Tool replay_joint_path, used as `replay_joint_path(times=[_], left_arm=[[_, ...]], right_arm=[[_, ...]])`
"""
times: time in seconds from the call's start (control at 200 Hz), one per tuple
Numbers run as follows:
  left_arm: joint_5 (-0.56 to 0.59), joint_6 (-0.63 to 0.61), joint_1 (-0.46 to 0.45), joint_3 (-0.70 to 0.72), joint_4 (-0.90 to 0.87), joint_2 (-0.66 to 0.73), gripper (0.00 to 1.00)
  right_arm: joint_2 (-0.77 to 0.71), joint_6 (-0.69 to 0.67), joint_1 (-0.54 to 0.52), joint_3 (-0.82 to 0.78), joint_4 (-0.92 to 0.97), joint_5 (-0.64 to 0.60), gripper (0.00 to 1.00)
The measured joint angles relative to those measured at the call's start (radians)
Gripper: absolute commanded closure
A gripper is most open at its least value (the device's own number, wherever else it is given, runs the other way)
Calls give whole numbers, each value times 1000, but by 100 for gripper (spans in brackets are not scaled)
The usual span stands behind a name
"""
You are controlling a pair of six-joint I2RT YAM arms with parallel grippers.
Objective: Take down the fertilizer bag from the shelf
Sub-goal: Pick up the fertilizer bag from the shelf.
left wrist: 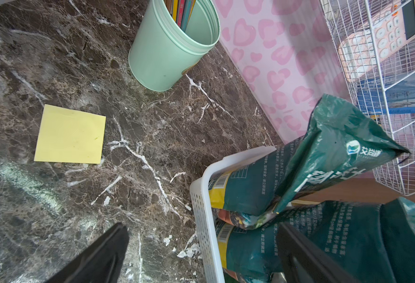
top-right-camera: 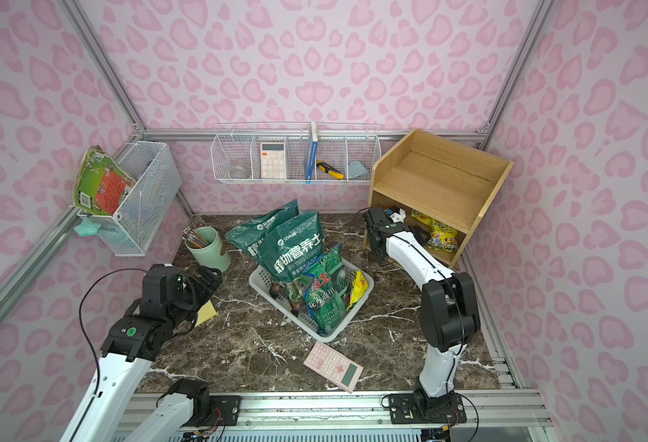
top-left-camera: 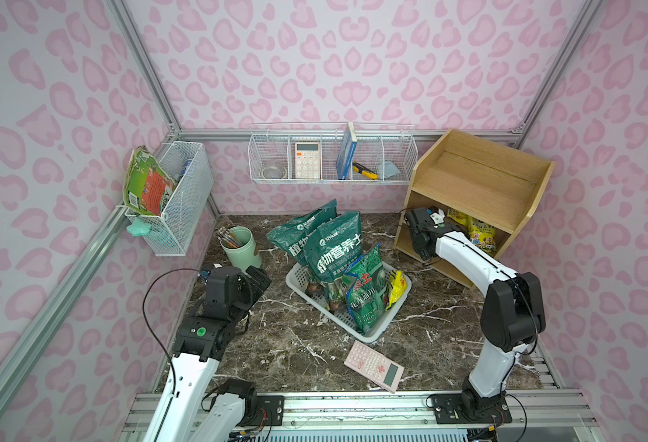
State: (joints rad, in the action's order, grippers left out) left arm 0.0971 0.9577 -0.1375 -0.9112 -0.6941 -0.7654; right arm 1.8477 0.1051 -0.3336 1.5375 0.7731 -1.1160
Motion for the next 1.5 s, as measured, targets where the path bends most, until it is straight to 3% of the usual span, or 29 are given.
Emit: replay_joint_path(times=[0.24, 0.36, 0.47, 0.87, 1.2, 1.5], left_arm=[[-4, 0, 2, 0, 0, -2, 1], [-3, 0, 2, 0, 0, -2, 1], [-3, 0, 2, 0, 0, 1, 1], [6, -4, 4, 0, 0, 4, 1], [56, -15, 4, 2, -13, 48, 1], [99, -26, 4, 45, -14, 111, 1]], right_arm=[[-4, 51, 50, -22, -2, -30, 43], [-14, 51, 60, -36, -10, 18, 87], [-21, 53, 48, -42, -2, 56, 100], [-138, 150, -90, -32, 140, 105, 100], [-355, 210, -253, 2, 309, 143, 100], [-515, 193, -559, 16, 363, 168, 100]])
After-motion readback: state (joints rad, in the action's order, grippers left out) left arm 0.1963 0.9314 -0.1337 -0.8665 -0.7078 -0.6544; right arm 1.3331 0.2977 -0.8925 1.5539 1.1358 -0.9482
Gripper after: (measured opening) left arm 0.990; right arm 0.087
